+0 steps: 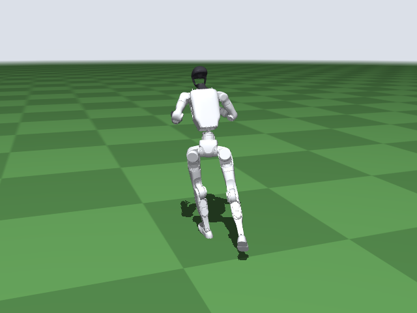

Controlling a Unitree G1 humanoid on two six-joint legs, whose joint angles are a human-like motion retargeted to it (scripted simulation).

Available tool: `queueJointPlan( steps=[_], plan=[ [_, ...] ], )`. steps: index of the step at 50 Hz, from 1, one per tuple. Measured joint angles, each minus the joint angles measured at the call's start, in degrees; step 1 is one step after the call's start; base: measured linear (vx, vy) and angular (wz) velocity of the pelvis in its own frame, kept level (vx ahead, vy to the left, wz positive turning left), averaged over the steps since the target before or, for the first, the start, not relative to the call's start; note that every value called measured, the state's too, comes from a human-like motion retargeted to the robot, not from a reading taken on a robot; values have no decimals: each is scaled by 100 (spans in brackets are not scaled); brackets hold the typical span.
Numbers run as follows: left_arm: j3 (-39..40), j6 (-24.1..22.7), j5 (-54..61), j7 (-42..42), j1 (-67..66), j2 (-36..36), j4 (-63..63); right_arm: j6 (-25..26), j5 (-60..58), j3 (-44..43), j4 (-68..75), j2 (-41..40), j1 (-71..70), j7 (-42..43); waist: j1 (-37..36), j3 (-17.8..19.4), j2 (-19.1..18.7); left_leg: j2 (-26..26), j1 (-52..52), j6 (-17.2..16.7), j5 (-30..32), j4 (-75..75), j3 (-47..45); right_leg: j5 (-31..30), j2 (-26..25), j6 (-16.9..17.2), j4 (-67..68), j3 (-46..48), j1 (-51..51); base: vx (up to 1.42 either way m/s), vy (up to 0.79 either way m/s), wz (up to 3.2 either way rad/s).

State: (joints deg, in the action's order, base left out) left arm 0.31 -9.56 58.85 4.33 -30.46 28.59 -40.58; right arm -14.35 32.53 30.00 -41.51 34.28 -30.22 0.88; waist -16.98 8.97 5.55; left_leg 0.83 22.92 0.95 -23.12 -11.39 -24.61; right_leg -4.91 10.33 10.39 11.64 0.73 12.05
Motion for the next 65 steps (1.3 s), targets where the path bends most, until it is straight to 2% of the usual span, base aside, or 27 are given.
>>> queueJointPlan(
  steps=[2,7,8,10,12,13,15,18,20,22,25,28,30,32,35,38,40,43,45,47,50,52,55,57,60,63,65],
  plan=[
    [-640,19,527,68,923,-408,311,110,-85,-81,566,-307,933,11,170,316,-212,-58,-338,-9,-151,-179,228,669,-203,-132,1130,126,-183,124,27,148],
    [-1741,-966,-263,-1276,4153,-773,1269,-8,-1133,-660,2310,-641,3294,425,1062,417,-123,248,-442,909,-1728,-1669,1179,2661,170,-639,4631,645,-2329,125,15,166],
    [-1690,-982,-759,-1271,4815,-596,1210,-67,-891,-874,2213,-469,3826,257,1376,391,-177,269,-622,859,-1839,-1649,1367,2900,169,-652,4931,716,-2718,133,9,199],
    [-1771,-1424,337,-1028,5928,-666,767,-212,-410,-1336,1789,71,4878,-104,2140,342,-473,172,-1188,486,-1710,-1264,1785,3169,99,-654,5009,1030,-3301,141,7,228],
    [-2049,-2382,2521,-945,6649,-995,172,-369,-24,-1946,1359,752,5826,-70,2998,270,-976,-86,-1816,-3,-1016,-637,2182,3142,11,-614,4352,1496,-3670,150,-2,240],
    [-1959,-2373,2316,-809,6909,-890,152,-380,117,-2259,1244,1027,6220,-184,3387,206,-1193,-237,-2087,-214,-513,-348,2343,3016,-47,-586,3811,1717,-3799,155,-16,221],
    [-1453,-1486,-740,-1548,7548,-467,627,56,1352,-3028,950,1440,6857,-702,4029,177,-1563,-492,-2633,-538,835,265,2610,2528,-172,-464,2302,2147,-3828,159,-30,192],
    [-1433,-1221,-1366,-1625,7194,-567,436,199,1188,-3174,988,1246,7013,-757,4451,278,-1454,-498,-3698,-718,2515,825,2736,2099,-177,-102,171,2381,-3370,165,-48,121],
    [-1410,-948,-1734,-1610,6641,-519,393,282,724,-3009,963,994,6742,-607,4404,523,-1073,-311,-4403,-400,2688,575,2737,2201,-42,116,-410,2224,-2953,166,-54,24],
    [-1349,-657,-2403,-1446,5825,-371,550,288,235,-2747,949,927,6198,-566,4164,593,-710,16,-4179,33,2005,-1142,2622,2148,153,131,-290,1736,-2698,158,-53,-38],
    [-1299,-425,-2422,-1360,4311,-296,1090,37,81,-2139,1246,1300,4758,-201,3676,368,-1104,-361,-2088,129,873,-5182,2169,2414,-243,-601,766,1164,-3043,146,-46,-65],
    [-1126,-193,-2046,-1328,2506,106,1539,-107,160,-1619,1249,1321,2967,338,2984,353,-1309,-583,-673,388,216,-7049,2115,3559,-545,-1009,1863,995,-2881,149,-38,-84],
    [-674,-109,-1477,-991,1168,788,1152,-116,317,-1546,879,757,1967,530,2288,109,-1070,-497,242,619,-38,-7327,1901,3760,-606,-1021,1845,765,-2563,157,-34,-124],
    [-113,-132,-885,-818,8,1642,595,-149,401,-1783,265,-123,1625,715,1315,-184,-452,-368,804,876,-176,-6593,1374,3312,-455,-800,1327,375,-2061,165,-26,-158],
    [470,-93,-475,-256,-960,2113,493,-156,222,-2031,-473,-850,1460,441,280,-572,482,53,1190,1203,153,-3920,582,1615,56,-138,393,65,-1493,166,-6,-97],
    [1049,89,-438,262,-1408,1560,567,-80,237,-1861,-803,-894,1920,-70,-268,-387,295,-11,-21,177,823,-287,114,-37,-227,96,-541,-267,-54,182,13,-111],
    [1323,196,-722,522,-1381,1028,490,-5,285,-1778,-781,-639,2409,-349,-288,-84,-221,-331,-690,-596,596,825,136,-358,-635,-41,-784,-500,966,184,25,-67],
    [1187,303,-1374,467,-593,400,550,175,137,-1856,-340,-184,3226,-630,61,162,-634,-780,-1104,-895,541,665,583,308,-905,-464,346,52,1180,172,25,9],
    [534,91,-2050,-74,607,164,1011,97,-279,-1778,357,-13,3688,-474,402,400,-580,-830,-1282,-511,327,-118,973,1148,-726,-716,2057,648,594,156,19,60],
    [-325,-255,-2642,-1077,2383,126,1660,-59,-737,-1680,1327,43,4129,81,776,596,-122,-536,-1146,55,-500,-1227,1165,2121,-308,-852,3992,685,-623,147,13,76],
    [-1176,-570,-2755,-2054,5077,153,2009,-162,-734,-1975,2077,255,5234,346,1515,456,259,-223,-1121,369,-1157,-1839,1380,2963,-126,-873,5291,600,-2489,151,9,106],
    [-1333,-669,-2910,-2145,6368,180,1853,-298,-360,-2531,1875,644,6362,140,2247,152,8,-298,-1458,149,-878,-1479,1732,3010,-187,-866,4644,1084,-3147,162,0,171],
    [-1434,-856,-3276,-2402,7429,200,1462,-265,65,-3375,1584,1165,7867,-249,3492,-201,-483,-475,-2129,-310,406,-749,2434,2293,-342,-576,2156,1880,-3305,171,-23,214],
    [-1507,-986,-3286,-2484,7678,155,1227,-52,91,-3679,1547,1257,8350,-567,4073,-253,-476,-428,-2903,-525,1592,-77,2754,1733,-269,-181,302,2092,-3033,179,-49,176],
    [-1470,-948,-3401,-2331,7585,81,1008,224,-136,-3760,1505,1108,8496,-934,4206,-128,-195,-415,-4266,-485,2687,614,2869,1913,-65,333,-853,2034,-2765,180,-60,51],
    [-1268,-728,-3526,-1885,6766,-68,891,285,-536,-3152,1723,711,7691,-816,3549,35,172,-89,-4409,104,1996,-1131,2431,2174,272,382,-641,1803,-2473,168,-57,-87],
    [-1160,-601,-3598,-1530,5929,-124,1003,268,-615,-2512,2171,451,6651,-514,3056,130,157,-94,-3643,412,1250,-3382,2026,1971,352,99,-190,1770,-2304,154,-44,-110]
  ],
)
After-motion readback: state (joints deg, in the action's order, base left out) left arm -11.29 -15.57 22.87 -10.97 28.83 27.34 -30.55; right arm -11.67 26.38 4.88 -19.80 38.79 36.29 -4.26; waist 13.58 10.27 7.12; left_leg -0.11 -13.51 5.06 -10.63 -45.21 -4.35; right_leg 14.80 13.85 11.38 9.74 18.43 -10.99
